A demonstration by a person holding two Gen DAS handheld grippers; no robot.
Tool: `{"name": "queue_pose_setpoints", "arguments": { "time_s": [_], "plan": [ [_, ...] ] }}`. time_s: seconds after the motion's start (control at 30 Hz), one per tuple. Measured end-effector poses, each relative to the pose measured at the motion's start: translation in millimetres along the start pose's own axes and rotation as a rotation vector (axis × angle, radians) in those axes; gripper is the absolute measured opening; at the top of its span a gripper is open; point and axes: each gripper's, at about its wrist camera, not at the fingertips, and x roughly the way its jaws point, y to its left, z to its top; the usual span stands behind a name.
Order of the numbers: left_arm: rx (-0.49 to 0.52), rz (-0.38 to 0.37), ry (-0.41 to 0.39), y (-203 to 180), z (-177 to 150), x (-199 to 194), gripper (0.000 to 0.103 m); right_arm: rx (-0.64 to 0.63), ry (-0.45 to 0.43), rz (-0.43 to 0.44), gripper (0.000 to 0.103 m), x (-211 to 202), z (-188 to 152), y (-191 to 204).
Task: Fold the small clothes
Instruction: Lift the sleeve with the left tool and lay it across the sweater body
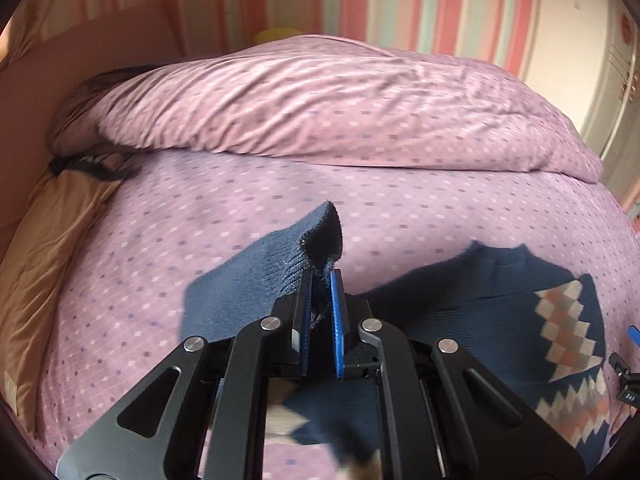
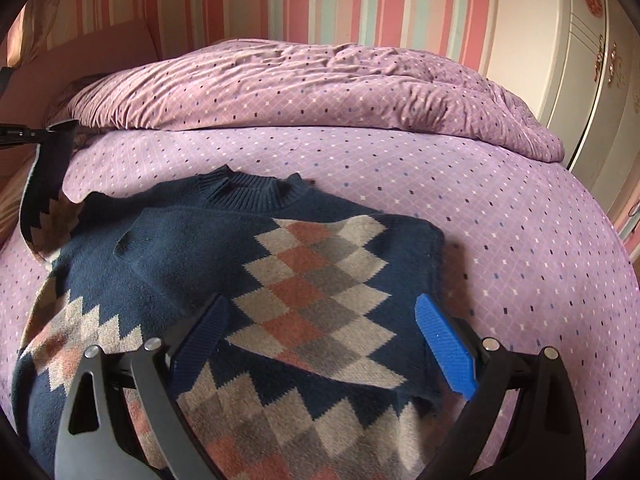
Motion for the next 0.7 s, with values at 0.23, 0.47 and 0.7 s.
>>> {"name": "queue_pose_setpoints", "arguments": {
  "time_s": [0.23, 0.47, 0.7],
  "plan": [
    [0.058, -0.055, 0.006, -89, 3, 2, 0.007, 0.049, -0.007, 0.013, 0.095, -3, -8, -31],
    [0.120, -0.127, 0.034, -186, -10, 8, 0.007, 0.075, -0.005, 0.007, 0.095, -4, -17, -63],
    [0.180, -0.187, 0.078, -272, -39, 19, 0.006, 0.122, -0.010, -0.004, 0.095, -9, -27, -102]
  ]
}}
